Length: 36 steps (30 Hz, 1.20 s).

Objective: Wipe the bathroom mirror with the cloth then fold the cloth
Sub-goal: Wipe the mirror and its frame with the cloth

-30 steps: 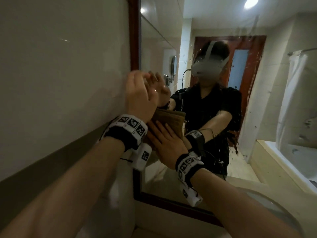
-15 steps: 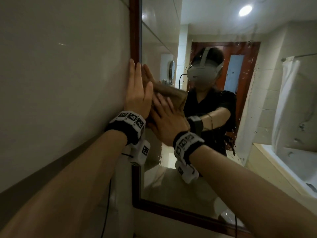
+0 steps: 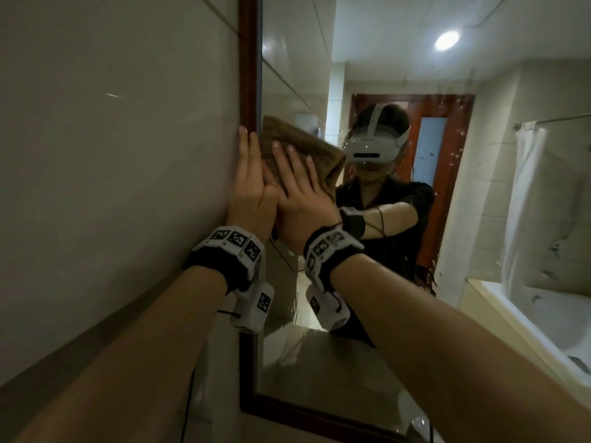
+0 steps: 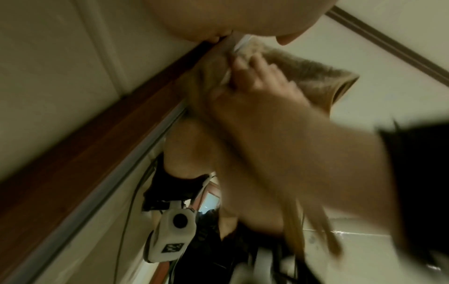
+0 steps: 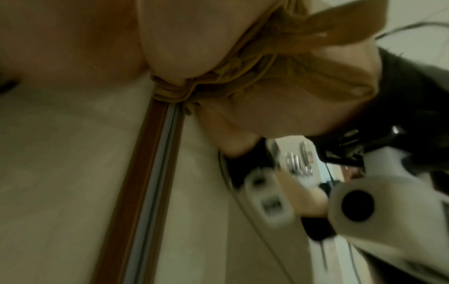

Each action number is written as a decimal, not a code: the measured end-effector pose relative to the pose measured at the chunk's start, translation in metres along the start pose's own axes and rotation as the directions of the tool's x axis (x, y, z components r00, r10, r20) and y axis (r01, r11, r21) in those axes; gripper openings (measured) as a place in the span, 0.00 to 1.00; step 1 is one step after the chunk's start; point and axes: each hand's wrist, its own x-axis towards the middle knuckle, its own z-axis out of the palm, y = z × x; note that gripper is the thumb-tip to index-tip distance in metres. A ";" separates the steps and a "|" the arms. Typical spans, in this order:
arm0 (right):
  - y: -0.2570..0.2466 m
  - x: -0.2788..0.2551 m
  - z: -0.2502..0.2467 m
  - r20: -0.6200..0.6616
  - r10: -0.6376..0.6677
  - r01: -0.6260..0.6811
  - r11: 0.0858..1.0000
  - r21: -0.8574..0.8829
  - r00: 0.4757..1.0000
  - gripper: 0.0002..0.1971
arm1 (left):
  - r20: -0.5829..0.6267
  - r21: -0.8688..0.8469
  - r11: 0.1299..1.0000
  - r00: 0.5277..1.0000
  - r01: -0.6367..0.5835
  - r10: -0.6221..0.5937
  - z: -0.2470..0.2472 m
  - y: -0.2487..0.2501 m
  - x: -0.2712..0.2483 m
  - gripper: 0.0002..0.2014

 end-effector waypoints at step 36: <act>0.016 -0.022 -0.005 0.014 -0.035 0.034 0.997 0.065 0.999 0.33 | 0.039 -0.103 0.994 0.999 0.022 -0.018 -0.008 0.007 -0.003 0.38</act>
